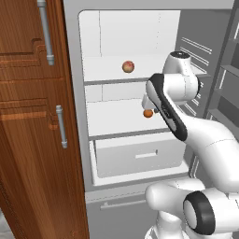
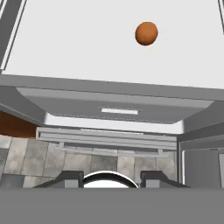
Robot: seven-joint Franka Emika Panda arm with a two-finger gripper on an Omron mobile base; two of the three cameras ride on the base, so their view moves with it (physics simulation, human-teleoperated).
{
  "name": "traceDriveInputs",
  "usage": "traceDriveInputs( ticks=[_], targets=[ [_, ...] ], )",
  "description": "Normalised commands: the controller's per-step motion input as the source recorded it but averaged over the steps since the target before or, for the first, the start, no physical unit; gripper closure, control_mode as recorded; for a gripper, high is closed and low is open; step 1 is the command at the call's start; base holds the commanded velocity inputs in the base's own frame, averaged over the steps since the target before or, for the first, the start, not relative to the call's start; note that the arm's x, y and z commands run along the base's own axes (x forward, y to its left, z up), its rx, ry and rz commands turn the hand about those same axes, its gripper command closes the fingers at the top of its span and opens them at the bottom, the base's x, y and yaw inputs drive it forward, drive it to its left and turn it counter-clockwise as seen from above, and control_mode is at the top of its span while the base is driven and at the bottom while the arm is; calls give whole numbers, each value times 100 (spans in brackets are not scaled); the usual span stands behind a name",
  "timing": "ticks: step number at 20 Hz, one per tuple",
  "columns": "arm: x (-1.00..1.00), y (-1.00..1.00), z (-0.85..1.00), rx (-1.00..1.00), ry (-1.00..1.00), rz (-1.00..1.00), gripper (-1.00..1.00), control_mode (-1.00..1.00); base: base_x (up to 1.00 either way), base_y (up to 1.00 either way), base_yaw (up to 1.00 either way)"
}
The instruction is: Place the cold items (peach and tangerine) from the fridge in one tupperware on the dining counter. Place the warm items (hot dog and kebab skewer) in the stove area in another tupperware.
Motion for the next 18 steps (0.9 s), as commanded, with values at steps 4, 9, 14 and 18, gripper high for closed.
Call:
traceDriveInputs(
  ticks=[4,9,14,18],
  targets=[
    [-22,0,0,0,-6,0,-100,-100,0,0,0],
    [-54,-27,-26,2,-22,-4,-100,-100,0,0,0],
    [-23,-45,-33,2,-14,-6,-100,-100,0,0,0],
    [32,-6,-18,0,0,-3,-100,-100,0,0,0]
  ],
)
